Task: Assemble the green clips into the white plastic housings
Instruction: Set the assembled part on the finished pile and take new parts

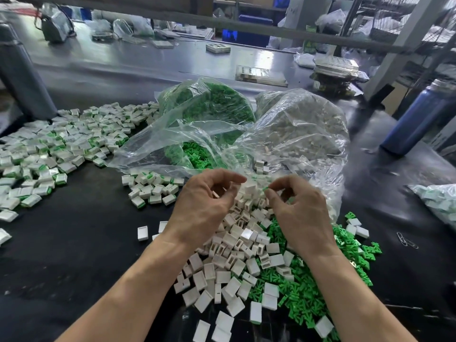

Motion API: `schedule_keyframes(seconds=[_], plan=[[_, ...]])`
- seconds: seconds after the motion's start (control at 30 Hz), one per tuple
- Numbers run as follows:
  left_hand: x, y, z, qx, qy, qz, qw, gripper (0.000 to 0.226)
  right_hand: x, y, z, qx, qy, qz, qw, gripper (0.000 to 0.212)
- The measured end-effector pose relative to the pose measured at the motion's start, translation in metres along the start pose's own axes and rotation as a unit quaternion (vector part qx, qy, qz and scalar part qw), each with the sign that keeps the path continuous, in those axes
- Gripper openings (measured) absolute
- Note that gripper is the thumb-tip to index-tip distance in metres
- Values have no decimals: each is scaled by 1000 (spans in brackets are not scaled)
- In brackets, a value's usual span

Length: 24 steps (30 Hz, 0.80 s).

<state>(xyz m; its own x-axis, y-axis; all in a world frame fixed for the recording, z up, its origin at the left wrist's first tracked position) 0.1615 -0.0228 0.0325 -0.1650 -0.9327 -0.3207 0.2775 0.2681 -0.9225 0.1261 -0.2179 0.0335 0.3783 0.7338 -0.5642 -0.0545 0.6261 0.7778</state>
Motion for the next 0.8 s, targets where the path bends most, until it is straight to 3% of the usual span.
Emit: schedule_keyframes(seconds=[0.13, 0.33, 0.43, 0.6, 0.8], plan=[[0, -2, 1, 5, -9, 4, 1000, 22, 8, -3, -5, 51, 27, 211, 976, 7], [2, 0, 2, 4, -3, -29, 1000, 18, 15, 0, -8, 62, 52, 338, 938, 20], [4, 2, 2, 1, 0, -44, 999, 17, 15, 5, -10, 50, 55, 359, 930, 26], [8, 2, 1, 5, 21, -55, 998, 20, 14, 6, -11, 58, 51, 386, 919, 13], [11, 2, 1, 10, 27, -27, 999, 25, 13, 10, -15, 21, 64, 297, 952, 14]])
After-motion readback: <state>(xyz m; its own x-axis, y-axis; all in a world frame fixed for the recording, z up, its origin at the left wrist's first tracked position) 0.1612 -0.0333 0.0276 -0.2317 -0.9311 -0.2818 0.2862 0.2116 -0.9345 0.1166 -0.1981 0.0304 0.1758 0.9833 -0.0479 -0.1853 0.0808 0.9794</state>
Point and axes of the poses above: each hand's wrist, its own z-axis towards the middle knuckle, its own x-axis out of the palm, y = z × x, the point moved 10 cm from there along z, towards the middle knuckle, and after that the axes turned 3 degrees about z, right-handed, at the moved point
